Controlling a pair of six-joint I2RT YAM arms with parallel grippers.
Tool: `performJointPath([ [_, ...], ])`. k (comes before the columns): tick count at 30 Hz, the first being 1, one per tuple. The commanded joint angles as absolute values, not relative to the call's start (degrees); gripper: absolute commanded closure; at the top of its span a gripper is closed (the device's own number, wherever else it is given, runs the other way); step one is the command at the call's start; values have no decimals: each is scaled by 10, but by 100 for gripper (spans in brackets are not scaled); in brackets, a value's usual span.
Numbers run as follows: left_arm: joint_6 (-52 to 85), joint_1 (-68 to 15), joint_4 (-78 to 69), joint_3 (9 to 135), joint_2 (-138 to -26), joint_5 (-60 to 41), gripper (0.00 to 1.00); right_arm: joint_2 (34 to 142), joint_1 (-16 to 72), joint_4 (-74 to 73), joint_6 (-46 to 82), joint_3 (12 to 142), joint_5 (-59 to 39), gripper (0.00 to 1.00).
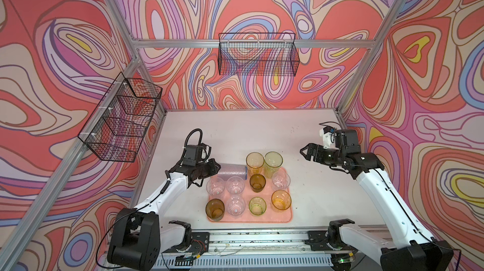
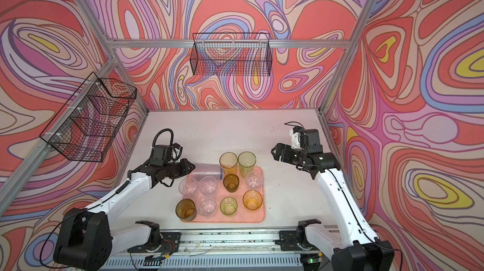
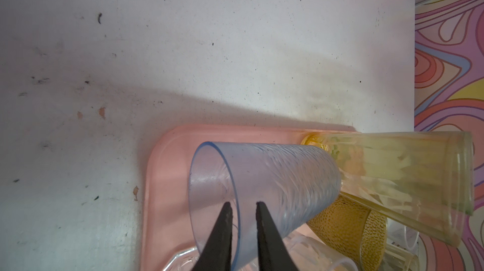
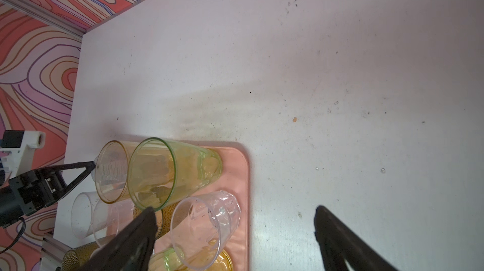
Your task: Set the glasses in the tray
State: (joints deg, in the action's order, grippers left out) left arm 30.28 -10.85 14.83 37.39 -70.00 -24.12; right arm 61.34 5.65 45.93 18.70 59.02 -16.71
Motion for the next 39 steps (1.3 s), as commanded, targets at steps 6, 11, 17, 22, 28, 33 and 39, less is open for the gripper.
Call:
performJointPath([
  [6, 309, -107, 155, 344, -721, -253, 73, 621, 55, 461, 186, 602, -160, 4],
  [11, 313, -104, 125, 341, -734, -272, 74, 628, 54, 459, 187, 606, -163, 4],
  [17, 317, -101, 105, 325, -730, -284, 75, 634, 54, 456, 189, 608, -162, 4],
  [22, 319, -100, 113, 318, -719, -280, 73, 639, 54, 442, 199, 596, -177, 4],
  [28, 330, -99, 104, 307, -712, -288, 71, 649, 55, 428, 209, 588, -196, 5],
  [33, 343, -97, 84, 307, -733, -307, 73, 657, 54, 425, 209, 588, -200, 5],
  [39, 340, -96, 114, 321, -711, -267, 75, 654, 54, 422, 210, 586, -201, 6],
])
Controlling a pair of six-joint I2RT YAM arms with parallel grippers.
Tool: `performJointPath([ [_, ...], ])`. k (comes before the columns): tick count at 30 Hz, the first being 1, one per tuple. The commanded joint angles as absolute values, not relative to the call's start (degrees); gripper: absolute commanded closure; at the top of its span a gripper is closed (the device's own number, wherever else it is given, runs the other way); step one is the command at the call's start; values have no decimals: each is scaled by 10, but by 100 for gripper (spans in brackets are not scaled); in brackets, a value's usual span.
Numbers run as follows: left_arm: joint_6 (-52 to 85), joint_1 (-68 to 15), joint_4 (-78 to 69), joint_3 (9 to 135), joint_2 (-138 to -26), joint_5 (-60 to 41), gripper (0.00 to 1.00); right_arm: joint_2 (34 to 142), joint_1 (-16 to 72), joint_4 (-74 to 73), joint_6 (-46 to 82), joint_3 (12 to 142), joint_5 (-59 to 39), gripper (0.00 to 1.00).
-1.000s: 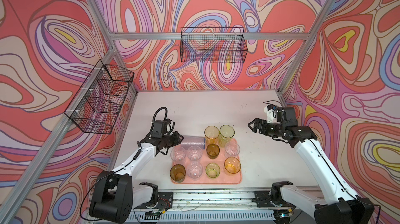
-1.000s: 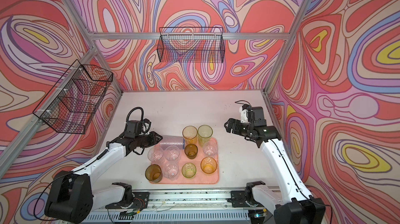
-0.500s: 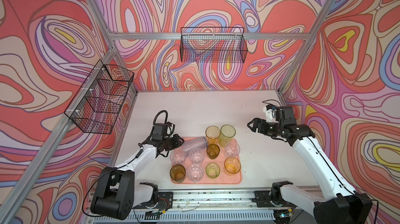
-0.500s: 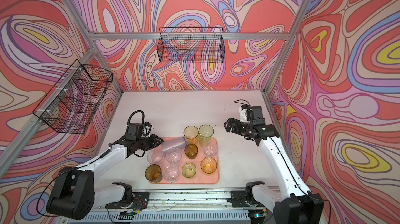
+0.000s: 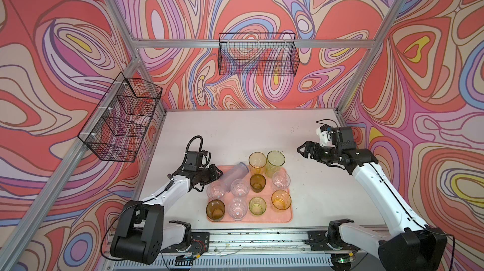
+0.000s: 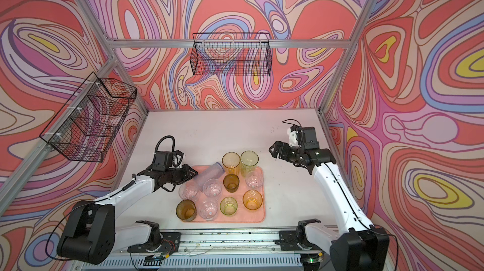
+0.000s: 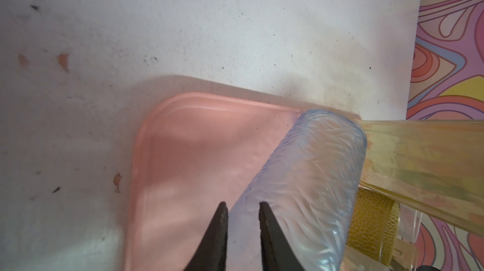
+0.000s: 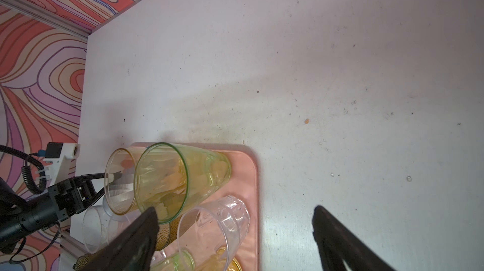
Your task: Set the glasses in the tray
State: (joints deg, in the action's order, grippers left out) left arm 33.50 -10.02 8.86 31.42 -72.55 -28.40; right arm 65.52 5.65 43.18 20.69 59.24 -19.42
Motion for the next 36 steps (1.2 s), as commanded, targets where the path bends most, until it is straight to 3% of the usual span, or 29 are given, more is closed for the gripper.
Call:
performJointPath([
  [1, 342, -97, 117, 324, -701, -262, 75, 655, 54, 419, 211, 585, -202, 6],
  [5, 345, -97, 146, 342, -659, -222, 69, 654, 55, 409, 217, 581, -212, 6],
  [17, 273, -98, 452, 464, -556, -159, 19, 635, 55, 378, 214, 568, -231, 6],
  [22, 253, -100, 498, 477, -523, -190, 11, 633, 55, 379, 206, 562, -232, 6],
  [26, 257, -104, 507, 477, -552, -187, 13, 621, 55, 373, 207, 553, -232, 6],
  [36, 263, -130, 499, 465, -586, -149, 38, 616, 55, 372, 206, 553, -225, 6],
])
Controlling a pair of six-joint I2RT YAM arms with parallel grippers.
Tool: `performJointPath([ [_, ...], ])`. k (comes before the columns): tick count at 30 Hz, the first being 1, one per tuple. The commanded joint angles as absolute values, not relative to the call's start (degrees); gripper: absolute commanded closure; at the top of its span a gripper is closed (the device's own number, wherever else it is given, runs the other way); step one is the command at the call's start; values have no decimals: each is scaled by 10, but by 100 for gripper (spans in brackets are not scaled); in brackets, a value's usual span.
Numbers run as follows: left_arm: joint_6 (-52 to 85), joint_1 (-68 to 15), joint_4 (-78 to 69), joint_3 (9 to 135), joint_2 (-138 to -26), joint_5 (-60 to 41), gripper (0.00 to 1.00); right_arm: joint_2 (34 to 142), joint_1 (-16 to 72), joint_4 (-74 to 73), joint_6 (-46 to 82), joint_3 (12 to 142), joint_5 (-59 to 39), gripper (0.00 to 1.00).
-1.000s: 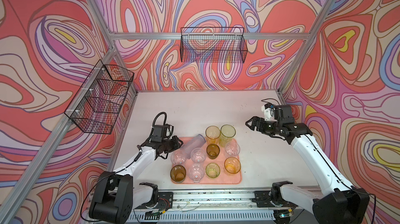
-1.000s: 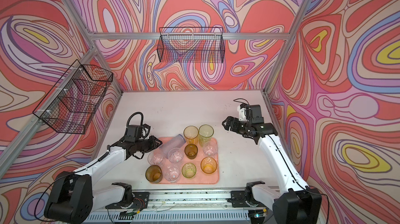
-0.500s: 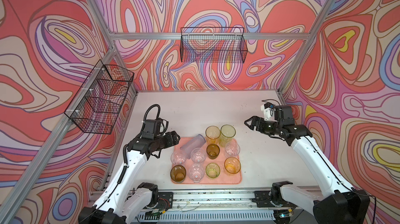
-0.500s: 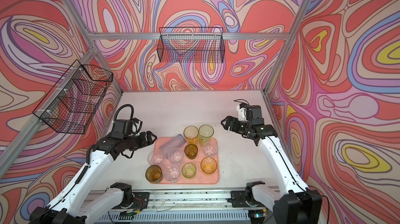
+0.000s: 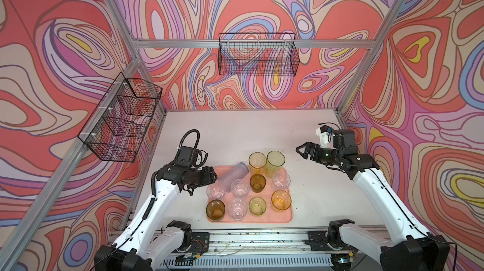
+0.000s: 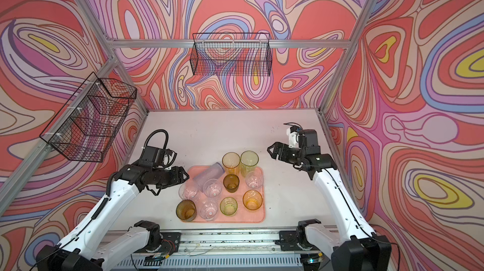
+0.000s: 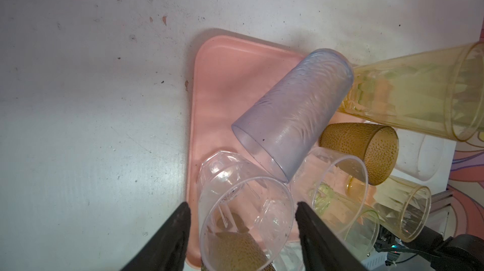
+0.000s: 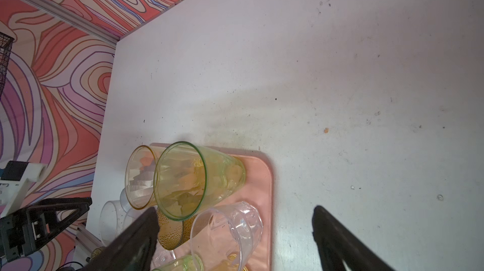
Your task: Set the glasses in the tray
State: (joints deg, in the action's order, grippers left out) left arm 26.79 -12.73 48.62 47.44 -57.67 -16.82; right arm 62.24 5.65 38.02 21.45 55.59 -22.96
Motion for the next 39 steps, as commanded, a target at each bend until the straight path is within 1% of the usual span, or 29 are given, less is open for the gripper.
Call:
performJointPath([
  [1, 264, -133, 500, 463, -592, -147, 39, 618, 55, 373, 205, 554, -223, 6],
  [9, 254, -154, 493, 467, -651, -111, 39, 626, 55, 377, 202, 574, -213, 5],
  [11, 250, -156, 489, 466, -660, -109, 44, 628, 55, 380, 198, 577, -211, 5],
  [14, 245, -157, 483, 462, -672, -109, 41, 630, 55, 384, 195, 581, -205, 5],
  [16, 242, -159, 480, 462, -677, -110, 43, 629, 55, 383, 194, 581, -202, 5],
  [19, 234, -160, 474, 461, -688, -110, 41, 631, 55, 386, 191, 582, -195, 5],
  [24, 223, -160, 473, 467, -717, -109, 43, 632, 55, 387, 189, 581, -187, 5],
  [27, 222, -160, 472, 467, -715, -108, 44, 631, 55, 388, 189, 578, -188, 5],
  [33, 228, -163, 473, 465, -684, -108, 43, 632, 55, 387, 191, 576, -191, 5],
  [35, 228, -164, 474, 467, -674, -113, 42, 632, 55, 388, 191, 575, -191, 5],
  [36, 228, -164, 475, 470, -670, -113, 40, 632, 55, 389, 192, 575, -192, 5],
  [38, 228, -164, 483, 484, -666, -102, 32, 631, 55, 390, 193, 576, -192, 5],
  [39, 227, -164, 487, 492, -667, -92, 30, 631, 55, 390, 194, 575, -192, 5],
])
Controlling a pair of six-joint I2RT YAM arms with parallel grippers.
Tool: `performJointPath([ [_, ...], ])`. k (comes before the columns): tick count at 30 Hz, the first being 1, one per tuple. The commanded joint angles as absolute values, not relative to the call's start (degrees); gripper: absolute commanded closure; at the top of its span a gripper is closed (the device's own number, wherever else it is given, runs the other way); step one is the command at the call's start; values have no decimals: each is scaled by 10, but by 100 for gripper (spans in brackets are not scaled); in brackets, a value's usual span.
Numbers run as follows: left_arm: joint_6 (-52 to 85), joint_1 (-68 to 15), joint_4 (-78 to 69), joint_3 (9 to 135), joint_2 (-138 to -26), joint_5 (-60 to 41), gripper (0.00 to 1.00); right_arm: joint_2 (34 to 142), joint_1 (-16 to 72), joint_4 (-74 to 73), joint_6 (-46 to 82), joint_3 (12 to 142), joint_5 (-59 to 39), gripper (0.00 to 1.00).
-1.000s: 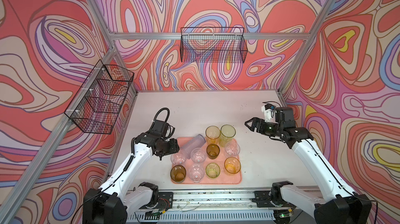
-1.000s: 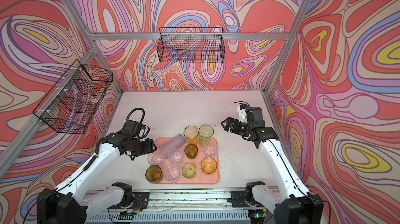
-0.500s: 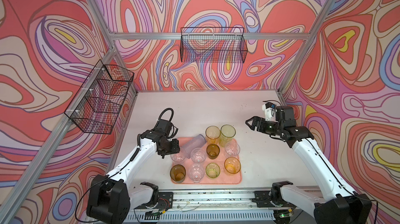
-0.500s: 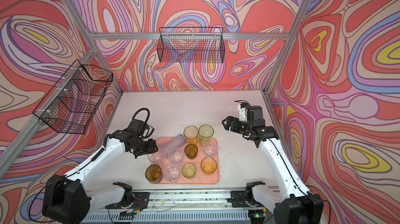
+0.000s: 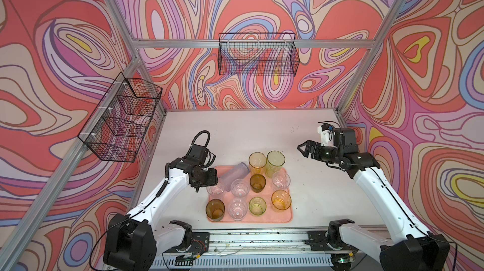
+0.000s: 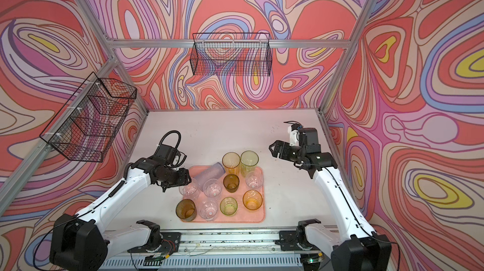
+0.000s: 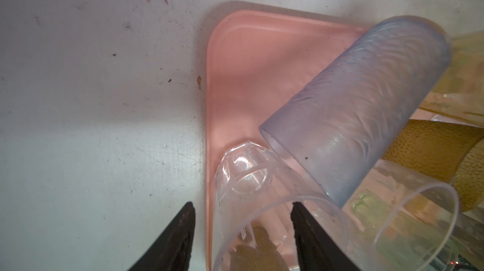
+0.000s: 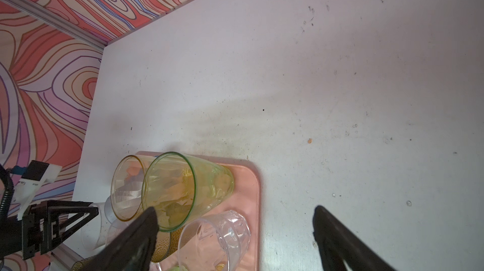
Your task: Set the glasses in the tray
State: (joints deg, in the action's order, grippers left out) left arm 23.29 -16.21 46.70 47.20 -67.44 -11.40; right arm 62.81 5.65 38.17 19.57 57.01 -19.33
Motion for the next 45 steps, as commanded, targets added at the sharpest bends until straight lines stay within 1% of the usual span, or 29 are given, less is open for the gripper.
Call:
performJointPath([
  [1, 224, -164, 494, 505, -671, -84, 28, 630, 54, 389, 195, 574, -192, 5],
  [3, 214, -164, 506, 531, -684, -77, 23, 629, 55, 386, 198, 571, -194, 5],
  [5, 196, -164, 517, 560, -702, -74, 16, 632, 55, 382, 198, 570, -201, 5],
  [6, 186, -164, 522, 574, -711, -82, 14, 634, 55, 380, 199, 570, -204, 5],
  [7, 176, -164, 530, 592, -722, -93, 10, 636, 55, 380, 198, 570, -207, 5],
  [8, 169, -166, 537, 608, -732, -102, 3, 638, 55, 380, 198, 570, -208, 5],
  [9, 162, -167, 540, 619, -737, -108, 0, 638, 55, 380, 198, 570, -209, 5],
  [13, 153, -186, 537, 640, -744, -114, 0, 630, 55, 380, 196, 568, -208, 5],
  [23, 159, -274, 519, 652, -800, -72, 0, 619, 55, 379, 193, 550, -209, 5],
  [27, 159, -284, 511, 655, -824, -63, 0, 616, 55, 374, 196, 546, -211, 5],
  [33, 150, -309, 511, 665, -850, -22, 0, 616, 55, 371, 199, 541, -215, 5],
  [45, 149, -320, 478, 644, -869, -14, 1, 621, 55, 373, 198, 541, -211, 5],
])
